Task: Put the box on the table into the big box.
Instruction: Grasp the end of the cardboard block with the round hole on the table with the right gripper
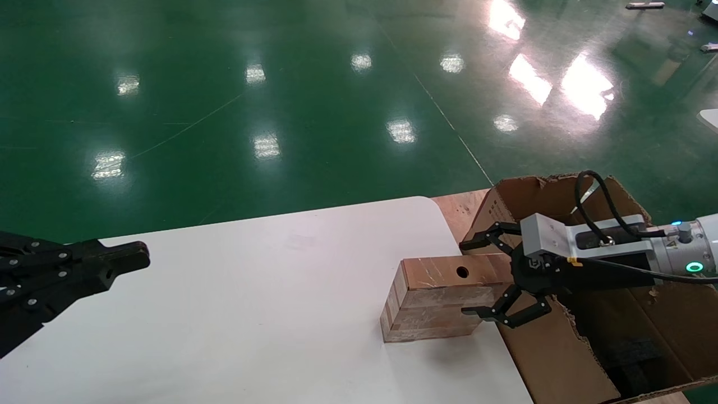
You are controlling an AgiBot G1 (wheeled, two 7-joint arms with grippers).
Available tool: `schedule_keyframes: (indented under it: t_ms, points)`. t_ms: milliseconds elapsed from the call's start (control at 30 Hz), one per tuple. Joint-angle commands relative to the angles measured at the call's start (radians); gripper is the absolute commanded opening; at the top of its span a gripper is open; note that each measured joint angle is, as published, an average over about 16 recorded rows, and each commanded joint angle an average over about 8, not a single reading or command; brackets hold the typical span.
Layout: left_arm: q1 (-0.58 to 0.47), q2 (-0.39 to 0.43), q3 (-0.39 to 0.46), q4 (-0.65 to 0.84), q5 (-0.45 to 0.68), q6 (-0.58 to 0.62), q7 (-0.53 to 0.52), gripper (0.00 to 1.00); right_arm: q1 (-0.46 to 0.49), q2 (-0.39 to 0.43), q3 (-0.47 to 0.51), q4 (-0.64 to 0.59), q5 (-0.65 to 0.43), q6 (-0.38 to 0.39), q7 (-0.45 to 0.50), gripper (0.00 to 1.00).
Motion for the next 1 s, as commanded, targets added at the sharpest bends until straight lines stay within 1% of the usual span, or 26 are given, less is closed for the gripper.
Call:
schedule_keyframes:
  t_ms: [33,167,200,233,433,467,500,700,733,1000]
  points:
    - [0.000,0.000,0.000,0.000,0.000,0.000,0.000,0.00,0.004,-0.001,-0.012,-0.002,0.003,0.000,-0.003,1.00]
    - [0.000,0.000,0.000,0.000,0.000,0.000,0.000,0.01,0.011,-0.001,-0.034,-0.005,0.011,0.000,-0.008,1.00]
    - [0.000,0.000,0.000,0.000,0.000,0.000,0.000,0.05,0.014,-0.001,-0.039,-0.006,0.013,0.000,-0.009,1.00]
    - [0.000,0.000,0.000,0.000,0.000,0.000,0.000,0.16,0.017,-0.001,-0.044,-0.006,0.015,0.000,-0.010,1.00]
    - [0.000,0.000,0.000,0.000,0.000,0.000,0.000,0.90,0.030,-0.001,-0.062,-0.011,0.023,0.001,-0.014,1.00]
    - [0.000,0.000,0.000,0.000,0.000,0.000,0.000,0.98,0.031,-0.001,-0.064,-0.011,0.024,0.001,-0.014,0.93]
    - [0.000,0.000,0.000,0.000,0.000,0.000,0.000,1.00,0.032,-0.001,-0.065,-0.012,0.025,0.001,-0.014,0.80]
    - [0.000,0.000,0.000,0.000,0.000,0.000,0.000,1.00,0.033,-0.001,-0.065,-0.012,0.026,0.002,-0.014,0.05]
    - [0.000,0.000,0.000,0.000,0.000,0.000,0.000,1.00,0.033,-0.001,-0.064,-0.012,0.026,0.002,-0.014,0.00]
    - [0.000,0.000,0.000,0.000,0.000,0.000,0.000,1.00,0.030,-0.001,-0.061,-0.011,0.023,0.002,-0.014,0.00]
